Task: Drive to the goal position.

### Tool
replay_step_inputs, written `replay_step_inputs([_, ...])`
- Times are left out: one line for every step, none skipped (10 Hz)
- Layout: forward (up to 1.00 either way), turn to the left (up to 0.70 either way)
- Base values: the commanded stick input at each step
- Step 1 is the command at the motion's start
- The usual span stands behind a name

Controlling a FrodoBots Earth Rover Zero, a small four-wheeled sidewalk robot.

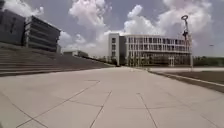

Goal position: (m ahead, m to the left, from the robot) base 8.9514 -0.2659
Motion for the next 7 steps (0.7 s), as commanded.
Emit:
replay_step_inputs([0.70, 0.01])
replay_step_inputs([0.70, 0.01])
replay_step_inputs([0.70, 0.01])
replay_step_inputs([0.70, 0.01])
replay_step_inputs([0.70, 0.01])
replay_step_inputs([0.70, 0.01])
replay_step_inputs([0.70, 0.01])
